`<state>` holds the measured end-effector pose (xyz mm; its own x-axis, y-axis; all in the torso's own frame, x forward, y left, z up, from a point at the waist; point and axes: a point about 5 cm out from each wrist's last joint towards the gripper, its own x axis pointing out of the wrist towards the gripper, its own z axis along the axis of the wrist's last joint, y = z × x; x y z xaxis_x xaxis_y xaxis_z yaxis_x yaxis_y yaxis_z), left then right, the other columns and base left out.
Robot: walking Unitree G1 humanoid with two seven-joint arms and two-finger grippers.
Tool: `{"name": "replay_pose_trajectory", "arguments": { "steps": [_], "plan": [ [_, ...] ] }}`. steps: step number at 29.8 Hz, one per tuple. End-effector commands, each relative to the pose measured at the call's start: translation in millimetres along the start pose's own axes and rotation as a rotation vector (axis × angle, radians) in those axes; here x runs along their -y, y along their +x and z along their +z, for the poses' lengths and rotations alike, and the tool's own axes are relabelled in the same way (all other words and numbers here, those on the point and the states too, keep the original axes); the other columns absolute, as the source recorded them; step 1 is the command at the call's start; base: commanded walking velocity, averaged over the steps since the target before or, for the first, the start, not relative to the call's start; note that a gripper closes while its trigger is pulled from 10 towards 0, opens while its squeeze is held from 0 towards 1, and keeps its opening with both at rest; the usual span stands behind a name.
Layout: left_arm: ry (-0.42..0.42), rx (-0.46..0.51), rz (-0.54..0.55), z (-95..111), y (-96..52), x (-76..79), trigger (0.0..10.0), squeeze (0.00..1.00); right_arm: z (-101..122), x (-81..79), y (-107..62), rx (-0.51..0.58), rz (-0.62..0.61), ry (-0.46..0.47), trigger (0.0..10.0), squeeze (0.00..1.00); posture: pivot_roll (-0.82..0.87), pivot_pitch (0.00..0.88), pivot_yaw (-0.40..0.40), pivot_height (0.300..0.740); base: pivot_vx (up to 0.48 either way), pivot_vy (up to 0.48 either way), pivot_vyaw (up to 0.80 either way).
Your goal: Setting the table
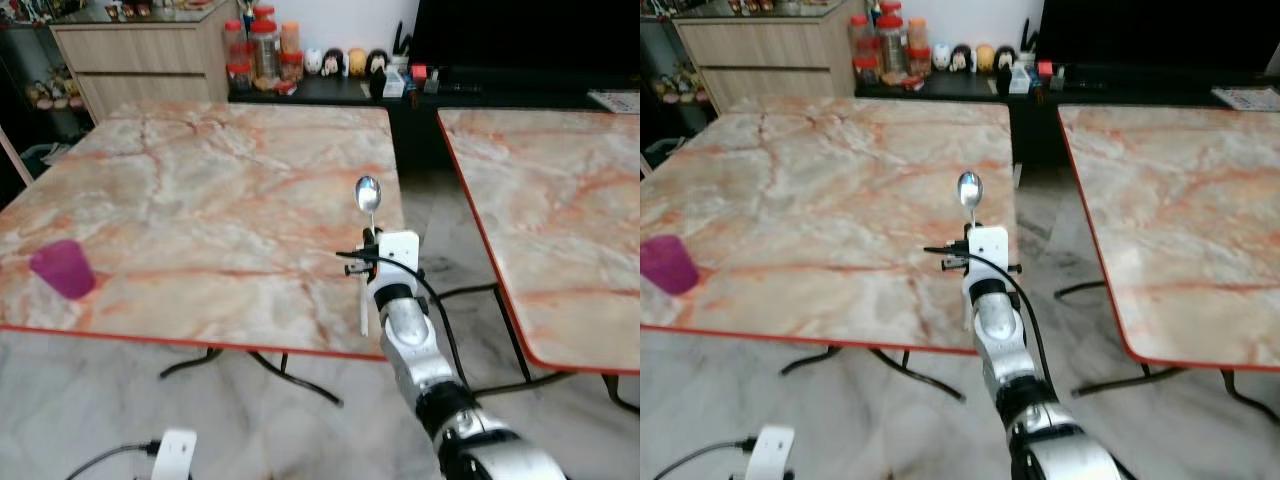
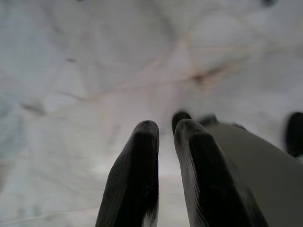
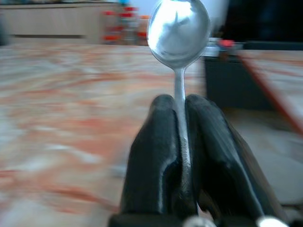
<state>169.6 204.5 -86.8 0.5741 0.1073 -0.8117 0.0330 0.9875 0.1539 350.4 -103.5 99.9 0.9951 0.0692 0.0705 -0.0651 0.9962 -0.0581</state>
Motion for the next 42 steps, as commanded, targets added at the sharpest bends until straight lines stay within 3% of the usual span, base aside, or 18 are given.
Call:
{"name": "replay_pose_trajectory", "arguments": {
  "steps": [1,42],
  "plan": [
    [0.017,0.002,0.013,0.3,-0.2,-6.0,10.0,0.00,9.9,-8.9,3.5,0.042,0.022,0.008,10.0,0.00,0.03,0.000,0.017,0.740,0.000,-0.480,0.00],
    [0.018,0.001,0.003,-0.5,-0.2,-1.2,10.0,0.00,7.2,-2.7,0.9,0.034,-0.001,-0.010,10.0,0.00,0.02,0.000,0.013,0.740,0.000,-0.480,0.00]
  ]
}}
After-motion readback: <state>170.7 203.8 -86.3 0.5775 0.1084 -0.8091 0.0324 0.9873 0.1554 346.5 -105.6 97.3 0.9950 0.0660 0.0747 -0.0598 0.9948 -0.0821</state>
